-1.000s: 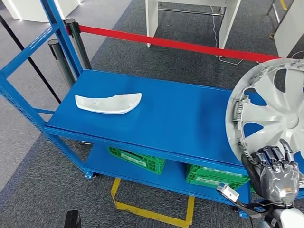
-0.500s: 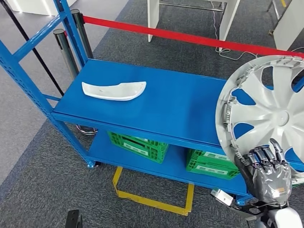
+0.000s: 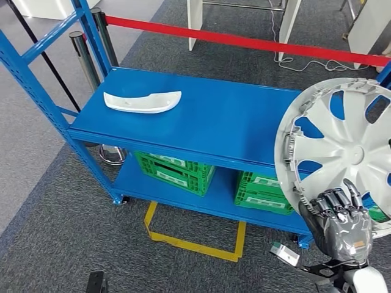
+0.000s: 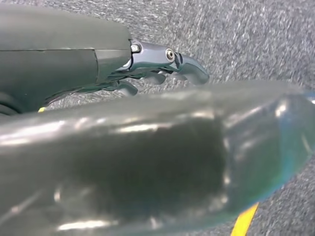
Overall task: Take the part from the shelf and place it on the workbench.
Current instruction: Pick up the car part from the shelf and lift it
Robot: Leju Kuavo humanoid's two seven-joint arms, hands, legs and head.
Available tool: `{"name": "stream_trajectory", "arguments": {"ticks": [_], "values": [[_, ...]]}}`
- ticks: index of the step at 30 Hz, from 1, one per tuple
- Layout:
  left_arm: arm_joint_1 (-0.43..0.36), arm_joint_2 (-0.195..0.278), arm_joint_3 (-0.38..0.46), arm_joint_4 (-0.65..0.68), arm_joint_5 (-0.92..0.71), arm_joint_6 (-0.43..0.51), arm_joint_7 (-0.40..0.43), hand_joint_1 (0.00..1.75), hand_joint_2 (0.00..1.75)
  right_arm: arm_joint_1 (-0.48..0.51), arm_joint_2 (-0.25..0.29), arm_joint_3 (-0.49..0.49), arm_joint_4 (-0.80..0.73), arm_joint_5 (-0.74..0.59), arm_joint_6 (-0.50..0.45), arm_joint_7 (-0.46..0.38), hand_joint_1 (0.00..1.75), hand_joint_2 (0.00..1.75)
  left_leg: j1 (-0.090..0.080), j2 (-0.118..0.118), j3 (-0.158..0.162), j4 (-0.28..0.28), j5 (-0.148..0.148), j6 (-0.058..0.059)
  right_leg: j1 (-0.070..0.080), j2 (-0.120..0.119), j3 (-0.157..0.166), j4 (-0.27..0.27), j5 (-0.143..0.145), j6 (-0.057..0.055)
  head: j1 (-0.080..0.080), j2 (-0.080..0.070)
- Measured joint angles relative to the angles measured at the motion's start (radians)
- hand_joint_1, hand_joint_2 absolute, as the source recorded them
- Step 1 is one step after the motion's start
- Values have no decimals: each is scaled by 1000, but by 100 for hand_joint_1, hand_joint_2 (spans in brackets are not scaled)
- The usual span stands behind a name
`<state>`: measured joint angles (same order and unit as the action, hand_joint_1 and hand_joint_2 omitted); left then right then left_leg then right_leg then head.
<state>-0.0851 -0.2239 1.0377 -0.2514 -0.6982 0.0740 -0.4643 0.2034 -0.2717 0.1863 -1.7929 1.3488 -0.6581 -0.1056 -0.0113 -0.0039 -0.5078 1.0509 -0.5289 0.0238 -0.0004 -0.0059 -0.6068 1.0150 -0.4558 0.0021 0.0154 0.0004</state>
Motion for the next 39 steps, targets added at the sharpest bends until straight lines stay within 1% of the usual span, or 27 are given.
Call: {"name": "stream_trajectory", "arguments": {"ticks": [2,4,6,8,9,10,11,12,13,14,15,17,19,20,21,22,24,25,26,27,29,31,32,34,36,37,39], "values": [[-3,1,-1,0,-4,3,0,0,0,1,-3,4,0,-15,-1,-8,175,175,-8,0,25,-56,-4,7,-5,-1,-9,-2,17,13,0,0],[-3,0,-3,0,-8,7,0,0,0,3,-7,9,0,-27,-3,-17,175,175,-9,3,14,-71,17,11,-10,0,-16,-2,22,26,-1,0],[-4,0,-5,1,-9,9,0,0,0,6,-11,13,0,-33,-4,-21,175,175,-5,7,-4,-82,44,20,-11,3,-39,44,-37,36,0,0],[-6,1,-6,1,-9,11,1,0,0,6,-13,16,0,-35,-4,-23,175,175,-3,8,-33,-83,67,26,-13,4,-71,156,-137,42,0,0],[-6,1,-6,1,-9,11,1,0,0,6,-14,18,0,-36,-4,-23,175,175,-3,9,-49,-82,79,25,-13,4,-80,216,-167,46,0,0],[-6,0,-6,1,-10,11,1,0,0,7,-15,19,0,-37,-4,-24,175,175,-3,10,-65,-80,91,24,-14,4,-80,259,-173,49,0,0],[-6,0,-6,1,-10,11,1,0,0,7,-15,21,0,-40,-5,-26,175,175,-2,11,-83,-78,103,21,-16,4,-67,273,-155,53,0,0],[-6,-1,-6,1,-10,12,1,0,0,7,-16,22,0,-45,-6,-29,175,175,0,12,-100,-74,114,18,-19,3,-36,251,-124,57,0,0],[-6,-1,-6,1,-10,13,1,0,0,6,-16,22,0,-51,-6,-32,175,175,2,12,-117,-69,124,13,-22,3,11,200,-95,61,0,0],[-6,-1,-6,1,-11,14,1,0,0,6,-16,23,0,-57,-7,-35,175,175,3,12,-132,-60,132,7,-25,3,68,125,-88,67,1,0],[-7,0,-6,1,-11,15,1,0,0,5,-16,23,0,-63,-8,-38,175,175,3,11,-144,-51,140,1,-26,4,121,51,-96,64,0,0],[-6,0,-7,1,-12,17,0,0,0,9,-16,23,-3,-70,-9,-40,175,175,0,10,-156,-38,155,-9,-24,5,169,-31,-127,53,0,0],[-5,0,-7,2,-16,19,0,0,0,18,-17,23,-5,-80,-11,-42,175,175,2,9,-162,-37,170,-19,-22,2,152,-30,-122,32,0,0],[-3,0,-7,2,-18,21,1,0,0,22,-18,22,-7,-86,-12,-43,175,175,4,8,-168,-29,157,-25,-21,1,142,-27,-113,22,0,0],[-1,0,-7,2,-20,23,1,0,0,25,-18,22,-9,-91,-12,-46,175,175,6,8,-177,-5,124,-31,-22,0,130,-26,-102,12,-1,0],[0,-1,-8,2,-23,24,2,0,0,28,-18,21,-11,-96,-12,-49,175,175,7,7,-188,37,74,-36,-22,-1,120,-26,-91,4,-3,0],[0,-1,-10,2,-27,26,3,0,0,34,-18,17,-14,-105,-13,-56,175,175,9,7,-206,164,-31,-42,-17,-1,96,-23,-67,-2,-6,0],[0,-1,-11,2,-28,27,3,0,0,36,-18,14,-15,-110,-13,-59,175,175,10,7,-206,217,-54,-41,-14,-1,83,-21,-55,-3,-6,0],[0,-1,-11,2,-29,27,5,0,0,38,-18,12,-15,-115,-13,-62,175,175,9,7,-194,243,-53,-39,-11,-1,65,-18,-43,-4,-6,0],[0,-1,-12,2,-29,28,6,0,0,40,-18,10,-16,-121,-14,-65,175,175,8,7,-169,233,-35,-33,-7,0,49,-14,-33,-4,-6,0],[-2,0,-13,2,-29,30,10,0,0,44,-18,6,-19,-133,-15,-71,175,175,1,5,-76,119,2,-10,-2,1,21,-8,-17,-5,-5,0],[-4,2,-13,2,-29,33,12,0,0,46,-18,0,-23,-140,-15,-76,175,175,-9,3,12,-15,-1,13,0,1,6,-7,-3,0,-4,0],[-6,2,-14,2,-29,34,13,0,0,47,-18,-2,-24,-140,-15,-80,175,175,-13,3,31,-52,-8,18,-2,-1,2,-7,4,5,-5,0],[-6,1,-14,2,-28,34,12,0,0,51,-18,-4,-26,-130,-15,-84,175,175,-17,1,32,-76,0,19,-5,-6,-2,-11,18,19,-6,0],[-5,0,-13,3,-27,34,10,0,0,56,-17,-11,-31,-116,-16,-88,175,175,-14,-2,24,-90,22,23,-8,-5,-19,9,-1,30,-4,0],[-5,-1,-13,3,-27,34,10,0,0,58,-17,-15,-33,-111,-16,-90,175,175,-11,-4,17,-94,33,25,-8,-2,-38,47,-31,34,-2,0],[-5,-2,-13,3,-26,34,9,0,0,60,-16,-23,-34,-103,-18,-93,175,175,-9,-9,-4,-93,50,28,-11,2,-87,178,-117,40,0,0]]}}
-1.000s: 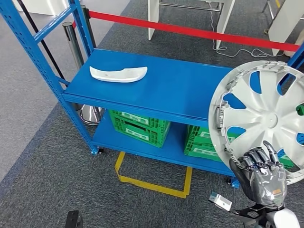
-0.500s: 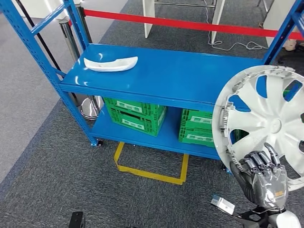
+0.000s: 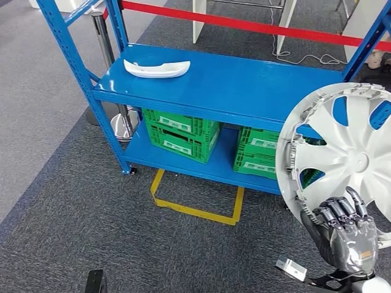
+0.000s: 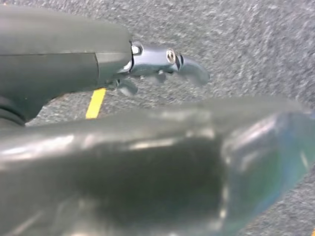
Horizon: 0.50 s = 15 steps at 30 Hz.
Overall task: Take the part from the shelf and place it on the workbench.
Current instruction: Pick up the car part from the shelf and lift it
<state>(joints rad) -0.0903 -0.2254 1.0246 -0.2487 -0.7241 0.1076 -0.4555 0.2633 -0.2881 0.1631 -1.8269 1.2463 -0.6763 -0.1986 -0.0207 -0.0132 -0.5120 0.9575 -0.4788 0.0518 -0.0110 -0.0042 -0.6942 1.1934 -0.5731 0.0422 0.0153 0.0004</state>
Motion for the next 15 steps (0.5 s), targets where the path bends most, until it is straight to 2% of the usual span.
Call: {"name": "stream_trajectory", "arguments": {"ticks": [1,2,3,4,5,6,7,8,9,11,13,15], "values": [[1,0,0,0,0,0,0,0,0,1,0,-3,0,3,0,-2,175,175,0,-4,-11,2,7,0,-1,0,-18,60,-30,3,0,0],[2,-1,0,0,0,0,0,0,0,3,0,-5,0,4,0,-4,175,175,0,-9,-22,4,14,-2,-1,1,-21,91,-42,6,0,0],[2,-1,0,0,0,0,0,0,0,5,1,-7,0,5,0,-6,175,175,0,-15,-32,7,20,-4,-2,1,-3,81,-35,7,0,0],[3,-2,0,0,0,0,0,0,0,6,1,-9,0,6,0,-7,175,175,1,-23,-40,11,24,-7,-4,4,36,32,-13,9,0,0],[3,-2,0,1,0,0,0,0,0,7,1,-11,0,7,0,-8,175,175,2,-30,-46,16,27,-10,-7,15,88,-44,14,10,0,0],[2,-2,0,1,0,0,0,0,0,7,1,-12,0,7,0,-8,175,175,1,-38,-54,23,29,-13,-9,36,136,-116,30,11,0,0],[1,-1,0,1,0,0,0,0,0,8,2,-14,0,7,0,-9,175,175,0,-46,-62,32,32,-17,-12,51,169,-169,40,7,0,0],[0,-1,0,1,0,0,0,0,0,10,2,-15,0,7,0,-8,175,175,-2,-53,-70,39,35,-21,-12,62,185,-194,41,3,-1,0],[0,-1,0,1,0,0,-1,0,0,12,2,-16,-1,7,-1,-8,175,175,-3,-60,-77,44,38,-26,-11,63,186,-197,38,-2,-1,0],[2,0,0,1,0,0,-1,0,0,17,4,-18,-1,7,-1,-8,175,175,-2,-69,-87,50,41,-35,-11,41,181,-193,45,-13,0,0],[2,1,0,1,0,0,-2,0,0,18,5,-21,-2,7,-1,-8,175,175,-2,-44,-108,95,9,-47,-13,18,179,-194,50,-26,-6,0],[1,1,0,2,0,0,-2,0,0,19,6,-24,-2,7,-1,-8,175,175,4,-9,-158,213,-60,-59,-11,-7,175,-194,52,-34,-13,0]]}}
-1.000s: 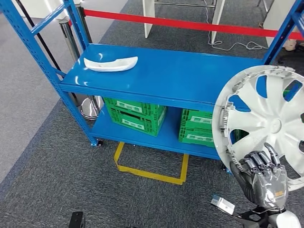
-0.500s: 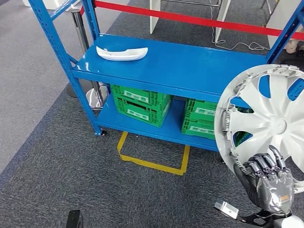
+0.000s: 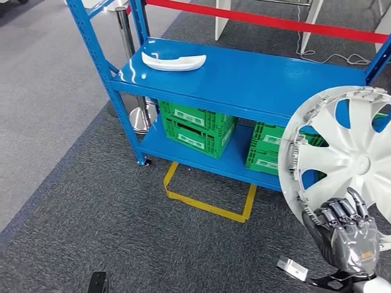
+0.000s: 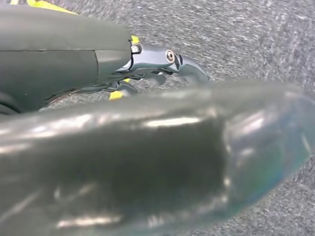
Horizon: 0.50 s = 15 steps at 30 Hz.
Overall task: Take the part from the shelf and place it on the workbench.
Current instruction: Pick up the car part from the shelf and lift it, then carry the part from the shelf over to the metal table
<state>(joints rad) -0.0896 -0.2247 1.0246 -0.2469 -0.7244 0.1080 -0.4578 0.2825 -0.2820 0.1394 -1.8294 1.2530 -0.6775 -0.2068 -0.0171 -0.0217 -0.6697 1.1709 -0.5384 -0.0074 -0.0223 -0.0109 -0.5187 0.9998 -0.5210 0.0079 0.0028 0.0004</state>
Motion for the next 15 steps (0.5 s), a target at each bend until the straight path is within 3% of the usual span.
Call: {"name": "stream_trajectory", "arguments": {"ticks": [2,3,4,5,7,9,11,13,15], "values": [[1,0,0,0,0,0,0,0,0,2,0,-1,0,0,0,0,175,175,7,11,-43,114,-44,-5,2,-25,-3,1,0,-1,0,0],[2,0,0,0,0,0,0,0,0,3,0,-1,0,0,0,0,175,175,9,13,-42,123,-39,-6,2,-37,-3,1,0,-1,0,0],[3,0,0,0,0,0,0,0,0,3,0,-1,0,0,0,0,175,175,10,15,-24,95,-17,-4,3,-48,-3,1,0,-1,0,0],[3,0,0,0,0,-1,0,0,0,3,0,-2,0,-1,0,0,175,175,9,24,10,32,18,0,3,-59,-2,1,0,-1,0,0],[1,1,0,0,0,-1,0,0,0,4,0,-2,0,-3,0,0,175,175,0,59,76,-99,65,13,6,-78,-2,2,-2,2,0,0],[-1,1,-1,0,-1,-1,0,0,0,7,0,-2,0,-6,0,0,175,175,-9,79,97,-154,70,24,10,-97,-6,3,-3,9,1,0],[2,2,-1,0,-3,-1,2,0,0,10,0,-1,0,-7,0,3,175,175,-8,62,94,-164,72,34,11,-114,-8,3,-6,17,1,0],[3,2,-1,0,-3,1,5,0,0,12,0,-2,-1,-9,0,8,175,175,-4,43,95,-175,79,46,8,-82,-19,28,-31,25,3,0],[-1,1,-1,0,-3,1,7,0,0,18,-2,-4,-1,-9,-1,12,175,175,-2,23,95,-180,84,54,6,-20,-71,138,-89,27,6,0]]}}
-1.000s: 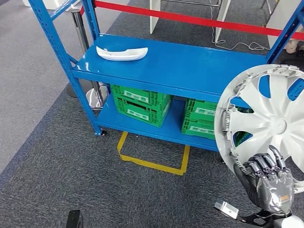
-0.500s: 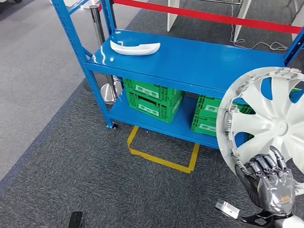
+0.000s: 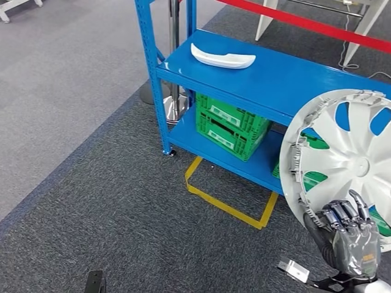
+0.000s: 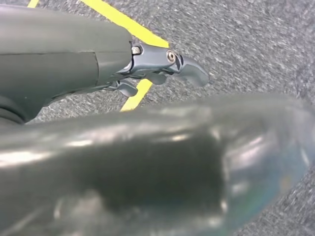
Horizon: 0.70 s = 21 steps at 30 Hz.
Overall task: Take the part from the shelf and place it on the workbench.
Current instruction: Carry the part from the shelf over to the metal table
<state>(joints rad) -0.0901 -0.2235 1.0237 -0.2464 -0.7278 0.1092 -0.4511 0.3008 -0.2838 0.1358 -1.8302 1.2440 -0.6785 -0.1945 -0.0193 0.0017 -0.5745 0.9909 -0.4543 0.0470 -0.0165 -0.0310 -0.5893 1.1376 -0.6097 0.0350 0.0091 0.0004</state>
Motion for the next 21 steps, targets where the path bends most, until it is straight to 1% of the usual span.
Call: {"name": "stream_trajectory", "arguments": {"ticks": [1,2,3,4,5,6,7,8,9,10,11,12,13,14,15,16,17,18,19,20,21], "values": [[-1,0,0,0,0,0,1,0,0,4,-1,-1,0,0,0,1,175,175,0,-11,-1,0,1,2,0,18,-35,70,-27,1,1,0],[-2,-1,0,0,0,0,1,0,0,7,-1,-1,0,1,0,2,175,175,-1,-22,-1,0,1,2,1,27,-65,127,-43,2,2,0],[-2,-1,0,0,-1,0,1,0,0,10,-2,-1,0,1,0,3,175,175,-1,-34,0,1,1,3,1,30,-79,147,-37,3,2,0],[-1,-1,0,0,-1,0,2,0,0,12,-2,-1,0,1,0,3,175,175,-2,-46,0,2,1,3,0,31,-75,128,-11,4,2,0],[-2,-1,0,0,-1,0,2,0,0,13,-2,-1,0,1,0,3,175,175,-1,-58,1,4,0,2,-2,36,-53,72,29,4,2,0],[-2,-2,0,0,-1,0,2,0,0,14,-2,-1,0,1,0,4,175,175,-1,-69,1,8,-1,0,-5,50,-24,5,67,4,2,0],[-3,-2,0,0,-1,0,2,0,0,14,-3,-1,0,1,0,4,175,175,-2,-81,-2,15,-2,-3,-8,68,5,-57,91,5,2,0],[-5,-2,0,0,-1,0,2,0,0,15,-4,-1,-1,1,0,4,175,175,-2,-92,-8,21,-2,-7,-11,83,25,-97,101,4,2,0],[-5,-2,-1,0,-1,0,2,0,0,16,-4,-1,-2,1,0,4,175,175,-2,-101,-15,26,-1,-11,-11,92,33,-113,99,3,1,0],[-4,-2,-1,0,-1,1,2,0,0,17,-5,-2,-3,1,-1,5,175,175,-1,-111,-22,30,1,-16,-10,90,37,-117,95,1,1,0],[-2,-1,-1,0,-1,1,2,0,0,17,-6,-1,-3,1,-1,5,175,175,0,-117,-26,30,2,-21,-10,81,36,-117,96,-4,1,0],[0,0,-1,0,-1,1,2,0,0,17,-6,-1,-4,1,-1,5,175,175,-1,-108,-29,35,-2,-26,-11,71,37,-118,97,-8,1,0],[1,0,-1,0,-1,2,2,0,0,17,-6,-1,-4,1,-1,5,175,175,-2,-89,-37,51,-14,-32,-12,60,39,-120,99,-14,-3,0],[0,1,-1,0,-1,2,2,0,0,17,-6,-2,-4,0,-1,6,175,175,-2,-63,-53,89,-38,-38,-13,47,41,-122,99,-19,-6,0],[-2,0,-1,0,-1,2,2,0,0,18,-6,-2,-5,0,-1,6,175,175,0,-37,-78,146,-68,-43,-11,35,42,-122,98,-22,-9,0],[-3,0,-1,0,-1,3,2,0,0,18,-6,-2,-5,0,-1,6,175,175,4,-22,-108,215,-100,-48,-10,22,43,-122,97,-25,-12,0],[-3,0,-1,0,-1,3,2,0,0,19,-6,-2,-5,1,-1,6,175,175,9,-15,-137,279,-125,-51,-9,9,43,-122,97,-25,-11,0],[-2,0,-1,0,-1,2,2,0,0,19,-6,-2,-5,1,-1,6,175,175,12,-12,-154,317,-134,-54,-8,-2,44,-122,96,-26,-11,0],[-1,0,-1,0,-1,2,2,0,0,19,-6,-2,-5,1,-1,5,175,175,15,-11,-153,319,-124,-55,-8,-13,44,-122,95,-26,-12,0],[0,0,-1,0,-1,2,2,0,0,19,-6,-2,-5,1,-1,5,175,175,16,-8,-136,285,-99,-54,-8,-24,46,-122,94,-25,-12,0],[0,0,-1,0,-1,2,2,0,0,19,-6,-2,-5,1,-1,5,175,175,16,1,-100,217,-63,-51,-8,-33,48,-122,93,-24,-12,0]]}}
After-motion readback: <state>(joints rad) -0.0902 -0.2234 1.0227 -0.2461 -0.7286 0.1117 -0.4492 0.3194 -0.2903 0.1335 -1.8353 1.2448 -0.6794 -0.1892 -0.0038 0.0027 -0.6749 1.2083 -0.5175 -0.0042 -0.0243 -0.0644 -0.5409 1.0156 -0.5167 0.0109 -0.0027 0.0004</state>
